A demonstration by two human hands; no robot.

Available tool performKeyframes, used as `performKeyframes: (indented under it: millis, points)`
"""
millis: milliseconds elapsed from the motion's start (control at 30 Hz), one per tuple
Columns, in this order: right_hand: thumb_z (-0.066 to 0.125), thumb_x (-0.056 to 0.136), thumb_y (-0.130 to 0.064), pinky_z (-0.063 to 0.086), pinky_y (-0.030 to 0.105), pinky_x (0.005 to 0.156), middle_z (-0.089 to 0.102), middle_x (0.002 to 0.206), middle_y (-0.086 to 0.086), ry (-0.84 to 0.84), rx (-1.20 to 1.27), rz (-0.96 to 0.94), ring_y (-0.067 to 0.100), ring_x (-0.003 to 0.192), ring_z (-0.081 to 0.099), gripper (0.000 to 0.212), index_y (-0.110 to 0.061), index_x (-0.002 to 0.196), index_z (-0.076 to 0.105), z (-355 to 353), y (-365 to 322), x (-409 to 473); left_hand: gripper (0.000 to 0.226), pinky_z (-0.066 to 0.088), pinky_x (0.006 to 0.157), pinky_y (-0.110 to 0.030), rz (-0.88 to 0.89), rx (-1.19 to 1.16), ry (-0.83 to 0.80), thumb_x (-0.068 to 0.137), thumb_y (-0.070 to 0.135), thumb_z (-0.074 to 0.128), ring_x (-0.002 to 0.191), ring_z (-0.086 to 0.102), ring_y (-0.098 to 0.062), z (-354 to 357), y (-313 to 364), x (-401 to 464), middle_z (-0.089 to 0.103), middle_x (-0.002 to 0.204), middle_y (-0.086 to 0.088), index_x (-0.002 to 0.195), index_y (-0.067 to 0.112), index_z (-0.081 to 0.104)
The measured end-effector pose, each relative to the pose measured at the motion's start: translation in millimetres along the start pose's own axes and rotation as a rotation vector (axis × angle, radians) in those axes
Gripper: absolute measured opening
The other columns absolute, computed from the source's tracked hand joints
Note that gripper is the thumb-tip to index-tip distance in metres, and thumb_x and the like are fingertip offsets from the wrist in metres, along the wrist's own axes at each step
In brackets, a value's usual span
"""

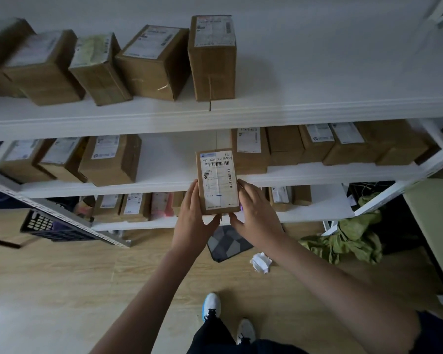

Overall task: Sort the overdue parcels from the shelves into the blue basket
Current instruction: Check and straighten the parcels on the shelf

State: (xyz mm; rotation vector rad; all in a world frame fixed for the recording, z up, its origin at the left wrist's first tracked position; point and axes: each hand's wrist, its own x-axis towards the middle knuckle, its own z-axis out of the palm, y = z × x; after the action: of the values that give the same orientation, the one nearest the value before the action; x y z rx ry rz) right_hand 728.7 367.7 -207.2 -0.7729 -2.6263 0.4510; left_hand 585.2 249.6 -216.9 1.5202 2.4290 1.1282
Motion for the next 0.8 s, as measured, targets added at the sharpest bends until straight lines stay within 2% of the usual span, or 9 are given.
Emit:
performKeyframes:
  millis: [167, 567, 667, 800]
  points:
    - [0.079, 0.084, -0.029, 0.045, 0.043, 0.112, 0.047, 0.149, 0.012, 0.01, -0.015, 0.02, 0.027, 0.136, 0.046, 0.077, -0.003, 0.147, 0.042, -2, -9, -1, 0.095, 0.042, 0.115, -0.044, 0.014, -0.004, -0.011, 0.079, 0.021, 0.084, 0.15, 0.031, -0.022, -6, -3, -2, 0.034, 0.158, -0.009, 0.155, 0.004, 0.029]
    - [0.077, 0.086, -0.029, 0.043, 0.04, 0.114, 0.043, 0.152, 0.008, 0.007, 0.051, 0.073, 0.023, 0.142, 0.039, 0.076, -0.006, 0.15, 0.041, 7, -35, 7, 0.098, 0.042, 0.115, -0.046, 0.009, -0.012, -0.052, 0.08, 0.021, 0.083, 0.149, 0.032, -0.021, -26, -24, 3, 0.03, 0.161, -0.005, 0.157, 0.009, 0.024]
    - [0.076, 0.087, -0.027, 0.049, 0.036, 0.108, 0.044, 0.151, 0.004, -0.024, 0.124, 0.117, 0.021, 0.138, 0.045, 0.075, -0.01, 0.151, 0.04, 19, -37, 12, 0.096, 0.038, 0.116, -0.036, -0.019, -0.036, -0.086, 0.082, 0.021, 0.082, 0.148, 0.032, -0.018, -25, -34, 5, 0.03, 0.161, -0.001, 0.158, 0.014, 0.024]
    - [0.074, 0.089, -0.03, 0.055, 0.037, 0.099, 0.04, 0.152, -0.002, -0.139, 0.181, 0.178, 0.017, 0.133, 0.05, 0.073, -0.016, 0.151, 0.039, 40, -33, 30, 0.091, 0.035, 0.11, -0.025, -0.046, -0.086, -0.155, 0.083, 0.021, 0.081, 0.142, 0.035, -0.012, -19, -56, 15, 0.034, 0.158, 0.003, 0.157, 0.017, 0.028]
